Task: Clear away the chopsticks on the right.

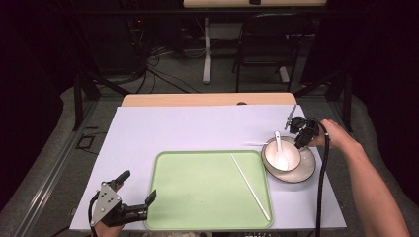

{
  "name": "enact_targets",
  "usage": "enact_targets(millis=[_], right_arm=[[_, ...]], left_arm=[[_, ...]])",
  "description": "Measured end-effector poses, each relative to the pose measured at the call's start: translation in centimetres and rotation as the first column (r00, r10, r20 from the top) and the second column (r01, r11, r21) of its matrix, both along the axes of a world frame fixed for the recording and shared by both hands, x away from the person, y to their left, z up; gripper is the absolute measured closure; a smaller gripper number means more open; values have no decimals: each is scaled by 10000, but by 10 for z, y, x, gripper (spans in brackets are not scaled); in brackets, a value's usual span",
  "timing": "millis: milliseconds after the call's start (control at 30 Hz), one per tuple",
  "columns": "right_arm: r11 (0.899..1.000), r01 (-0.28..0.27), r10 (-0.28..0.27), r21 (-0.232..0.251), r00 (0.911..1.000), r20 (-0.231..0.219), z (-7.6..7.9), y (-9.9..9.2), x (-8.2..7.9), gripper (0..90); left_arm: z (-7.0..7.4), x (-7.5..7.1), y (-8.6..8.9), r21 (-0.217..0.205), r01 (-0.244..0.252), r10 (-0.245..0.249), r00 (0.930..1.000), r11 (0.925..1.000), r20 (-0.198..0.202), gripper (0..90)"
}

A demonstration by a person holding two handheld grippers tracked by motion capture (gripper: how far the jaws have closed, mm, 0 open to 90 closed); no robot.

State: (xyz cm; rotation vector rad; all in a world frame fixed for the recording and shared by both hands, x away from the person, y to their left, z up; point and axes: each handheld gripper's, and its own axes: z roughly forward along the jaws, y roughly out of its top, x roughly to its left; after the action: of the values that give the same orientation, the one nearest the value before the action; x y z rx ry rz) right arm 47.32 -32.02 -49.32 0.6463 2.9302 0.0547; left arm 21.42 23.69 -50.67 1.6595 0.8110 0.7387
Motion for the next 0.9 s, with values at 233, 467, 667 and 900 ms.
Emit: enact_targets(millis=[233,467,667,900], right_arm=[[9999,110,-111,110,9999,36,-4,-2,-4,798],[9979,463,-482,456,9979,425,-5,-6,-12,840],[9906,931,-1015,1001,9914,826,9,-10,-17,843],[9796,1652,-1823,1143,9700,1607,44,-3,-29,843]], left_arm=[[0,0,0,56,6,-6,10000,10000,2,7],[0,0,-1,63,24,-24,10000,10000,-19,8],[0,0,-1,26,0,0,10000,10000,25,8],[0,0,-1,35,15,-15,10000,10000,11,8]])
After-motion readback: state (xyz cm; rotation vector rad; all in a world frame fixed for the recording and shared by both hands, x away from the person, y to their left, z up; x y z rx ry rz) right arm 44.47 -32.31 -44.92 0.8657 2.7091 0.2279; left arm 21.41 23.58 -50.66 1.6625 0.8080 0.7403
